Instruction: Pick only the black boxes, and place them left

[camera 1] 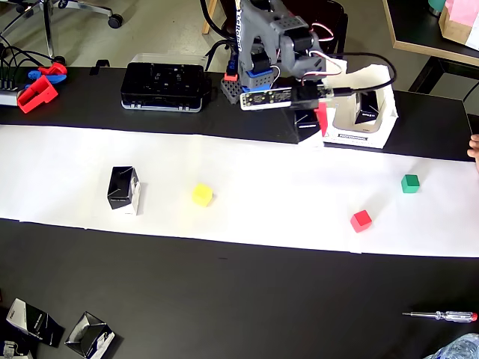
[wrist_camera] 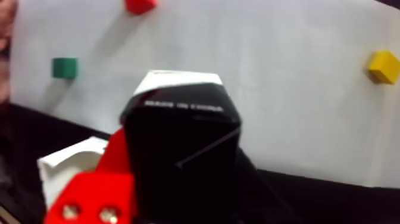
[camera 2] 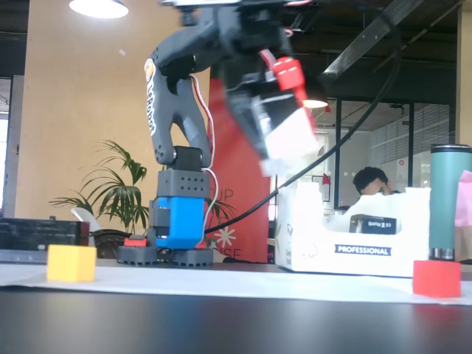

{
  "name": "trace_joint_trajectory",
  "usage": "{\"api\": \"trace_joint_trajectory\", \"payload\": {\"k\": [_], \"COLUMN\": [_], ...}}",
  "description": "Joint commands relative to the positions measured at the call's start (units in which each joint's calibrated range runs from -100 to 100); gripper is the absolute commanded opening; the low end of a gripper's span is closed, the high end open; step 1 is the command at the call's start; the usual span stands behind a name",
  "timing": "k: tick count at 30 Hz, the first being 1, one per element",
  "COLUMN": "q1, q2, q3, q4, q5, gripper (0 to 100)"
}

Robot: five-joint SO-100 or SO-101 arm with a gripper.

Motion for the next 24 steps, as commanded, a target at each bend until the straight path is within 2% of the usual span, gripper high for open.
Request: {"api": "trace_joint_trajectory", "payload": {"k": [1,9,15,20,24], "q1": [-10.3,-26.0,-37.6,-42.2,-43.2], "q2": [-4.7,-4.6,-4.1,0.5,4.3], "q3": [-10.0,-13.4,-14.8,-15.1,-15.1], "q4": [0.1,0.3,7.8,13.5,16.2], "q5": [-3.8,-8.1,-13.3,-18.4,-20.3], "gripper": [15,15,15,15,15]}}
